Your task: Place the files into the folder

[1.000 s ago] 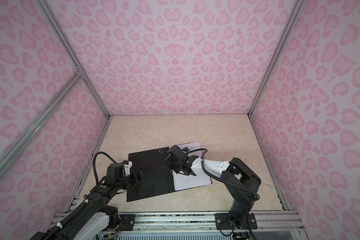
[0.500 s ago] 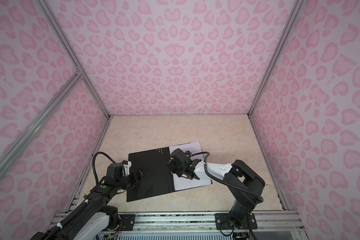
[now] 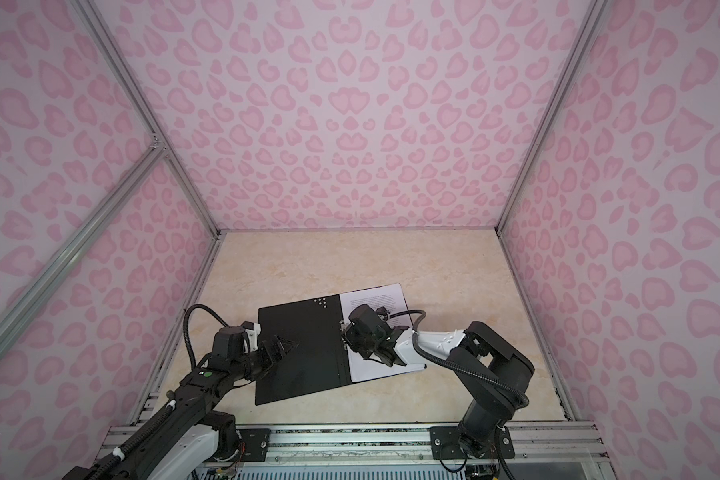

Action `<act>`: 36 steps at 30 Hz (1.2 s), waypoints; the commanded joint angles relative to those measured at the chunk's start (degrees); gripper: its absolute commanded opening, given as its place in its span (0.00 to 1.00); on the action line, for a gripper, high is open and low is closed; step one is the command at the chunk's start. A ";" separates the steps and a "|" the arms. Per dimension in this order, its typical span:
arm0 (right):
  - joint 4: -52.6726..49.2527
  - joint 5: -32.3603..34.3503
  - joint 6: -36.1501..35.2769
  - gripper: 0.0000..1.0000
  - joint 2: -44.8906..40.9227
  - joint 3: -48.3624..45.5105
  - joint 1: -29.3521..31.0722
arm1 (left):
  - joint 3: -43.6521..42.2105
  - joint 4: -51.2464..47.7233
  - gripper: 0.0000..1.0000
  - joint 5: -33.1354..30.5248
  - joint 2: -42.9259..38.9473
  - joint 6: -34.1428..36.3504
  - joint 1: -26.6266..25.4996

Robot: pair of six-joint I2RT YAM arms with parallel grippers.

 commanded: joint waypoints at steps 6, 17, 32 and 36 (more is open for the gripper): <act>-4.49 1.55 -2.18 0.00 1.22 -2.00 -0.03 | 0.50 -1.35 0.97 -1.16 -0.26 -0.26 0.14; -2.07 -0.81 -9.81 0.00 -0.14 1.83 -1.11 | 0.68 -0.94 0.97 -1.34 0.90 -0.09 0.22; -18.91 -5.67 -42.01 0.58 2.20 18.85 -7.44 | 3.00 0.71 0.97 2.99 3.85 0.84 0.26; -22.36 -5.73 -52.29 0.70 3.96 20.42 -11.08 | 3.22 0.31 0.97 2.82 4.44 1.32 0.26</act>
